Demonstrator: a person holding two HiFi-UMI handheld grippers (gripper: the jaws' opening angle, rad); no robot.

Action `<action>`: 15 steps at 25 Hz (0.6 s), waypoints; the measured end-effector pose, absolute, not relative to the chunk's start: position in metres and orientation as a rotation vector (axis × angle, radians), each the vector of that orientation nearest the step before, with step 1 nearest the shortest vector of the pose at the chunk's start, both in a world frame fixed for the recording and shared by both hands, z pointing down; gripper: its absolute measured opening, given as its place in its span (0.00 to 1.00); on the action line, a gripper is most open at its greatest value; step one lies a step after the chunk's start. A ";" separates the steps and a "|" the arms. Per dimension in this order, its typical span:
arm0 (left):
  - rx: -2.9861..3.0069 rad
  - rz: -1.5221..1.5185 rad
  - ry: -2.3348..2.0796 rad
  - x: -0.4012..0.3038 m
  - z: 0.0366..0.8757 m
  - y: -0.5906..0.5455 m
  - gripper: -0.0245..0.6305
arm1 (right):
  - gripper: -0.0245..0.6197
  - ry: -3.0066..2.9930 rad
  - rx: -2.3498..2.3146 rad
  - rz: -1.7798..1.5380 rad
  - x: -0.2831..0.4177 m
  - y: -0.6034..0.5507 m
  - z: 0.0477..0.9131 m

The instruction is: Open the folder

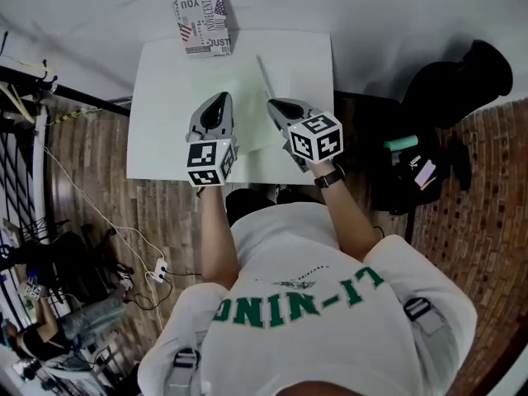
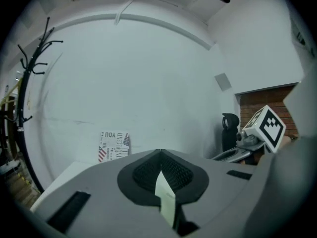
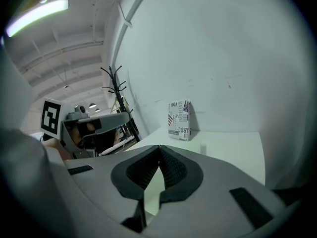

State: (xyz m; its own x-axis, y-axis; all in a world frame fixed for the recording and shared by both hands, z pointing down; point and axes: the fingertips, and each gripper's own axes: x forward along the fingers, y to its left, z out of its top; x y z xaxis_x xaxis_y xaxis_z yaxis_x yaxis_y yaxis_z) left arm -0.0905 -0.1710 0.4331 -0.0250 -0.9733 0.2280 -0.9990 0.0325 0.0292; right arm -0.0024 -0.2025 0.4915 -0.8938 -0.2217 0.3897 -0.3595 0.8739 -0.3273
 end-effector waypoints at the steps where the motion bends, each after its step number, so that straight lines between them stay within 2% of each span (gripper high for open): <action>1: 2.086 0.224 -2.071 -0.090 0.440 -0.178 0.06 | 0.06 -2.676 0.450 0.599 0.000 -0.206 0.503; 4: 2.136 0.266 -1.992 -0.097 0.457 -0.202 0.06 | 0.07 -2.600 0.515 0.703 0.011 -0.218 0.535; 7: 2.159 0.273 -1.953 -0.101 0.466 -0.224 0.06 | 0.12 -2.494 0.578 0.750 0.025 -0.224 0.569; 15: 2.339 0.344 -1.695 -0.064 0.495 -0.248 0.06 | 0.21 -2.293 0.704 1.004 0.054 -0.197 0.635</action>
State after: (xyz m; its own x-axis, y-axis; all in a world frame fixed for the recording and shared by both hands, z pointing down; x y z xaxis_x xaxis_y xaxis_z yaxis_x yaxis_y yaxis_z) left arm -0.0638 -0.2475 0.4954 0.3027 -0.8971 0.3219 -0.9516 -0.3033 0.0496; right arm 0.0543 -0.1968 0.6349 -0.7211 -0.2446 0.6483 -0.6421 0.5873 -0.4927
